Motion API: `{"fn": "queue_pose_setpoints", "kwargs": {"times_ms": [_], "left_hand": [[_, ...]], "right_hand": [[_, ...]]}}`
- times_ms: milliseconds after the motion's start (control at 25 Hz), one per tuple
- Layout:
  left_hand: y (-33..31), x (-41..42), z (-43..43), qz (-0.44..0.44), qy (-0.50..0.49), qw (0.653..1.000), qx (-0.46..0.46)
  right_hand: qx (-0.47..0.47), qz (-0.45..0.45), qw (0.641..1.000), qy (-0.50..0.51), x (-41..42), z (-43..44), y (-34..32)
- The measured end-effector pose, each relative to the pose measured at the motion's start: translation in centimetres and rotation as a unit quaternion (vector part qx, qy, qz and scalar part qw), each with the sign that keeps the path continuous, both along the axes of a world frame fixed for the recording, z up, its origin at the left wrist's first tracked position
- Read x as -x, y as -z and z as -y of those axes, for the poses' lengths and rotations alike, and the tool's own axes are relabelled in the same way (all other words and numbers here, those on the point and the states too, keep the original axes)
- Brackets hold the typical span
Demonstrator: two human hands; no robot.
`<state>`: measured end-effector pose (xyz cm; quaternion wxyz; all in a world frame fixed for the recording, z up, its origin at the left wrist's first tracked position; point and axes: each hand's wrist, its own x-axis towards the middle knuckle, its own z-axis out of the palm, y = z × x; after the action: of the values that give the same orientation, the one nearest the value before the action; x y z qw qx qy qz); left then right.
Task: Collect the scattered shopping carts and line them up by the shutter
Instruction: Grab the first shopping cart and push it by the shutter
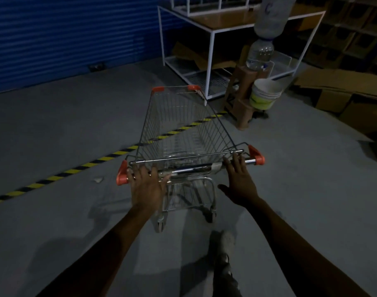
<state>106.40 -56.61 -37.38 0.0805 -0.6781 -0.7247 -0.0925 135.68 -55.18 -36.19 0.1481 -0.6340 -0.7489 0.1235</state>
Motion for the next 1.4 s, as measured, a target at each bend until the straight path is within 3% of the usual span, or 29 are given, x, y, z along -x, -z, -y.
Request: {"fn": "queue_pose_setpoints", "kwargs": {"times_ms": [80,400,520,800,920,1040,1200,1400], "left_hand": [[0.4,0.2,-6.7,0.003,0.021,1.000,-0.022],[-0.6,-3.1,-29.0,0.025,0.026,0.999,0.038],[-1.6,-4.4,-37.1,0.058,0.010,0.996,0.074],[0.3,-5.8,-56.7,0.048,-0.001,0.997,0.065],[-0.9,-5.4,-68.5,0.039,0.005,0.998,0.039],[-3.1,-4.8,-80.0,0.074,0.012,0.994,0.076],[-0.8,-4.5,-89.5,0.025,0.049,0.997,0.055],[-0.7,-4.6,-100.1,0.073,0.035,0.995,0.050]], "right_hand": [[-0.007,0.011,1.000,-0.026,-0.8,-6.6,0.7],[0.075,0.055,0.986,-0.141,-5.4,-34.5,-2.2],[0.116,0.108,0.982,-0.099,-5.7,-43.3,-3.0],[0.077,0.205,0.975,-0.047,-5.1,-63.0,-1.7],[0.081,0.194,0.976,-0.057,-5.0,-73.8,-2.2],[0.104,0.204,0.972,-0.048,-5.1,-83.6,-2.8],[0.139,0.222,0.964,-0.052,-5.1,-94.8,-3.7],[0.150,0.174,0.971,-0.070,-5.3,-106.6,-3.4]]}}
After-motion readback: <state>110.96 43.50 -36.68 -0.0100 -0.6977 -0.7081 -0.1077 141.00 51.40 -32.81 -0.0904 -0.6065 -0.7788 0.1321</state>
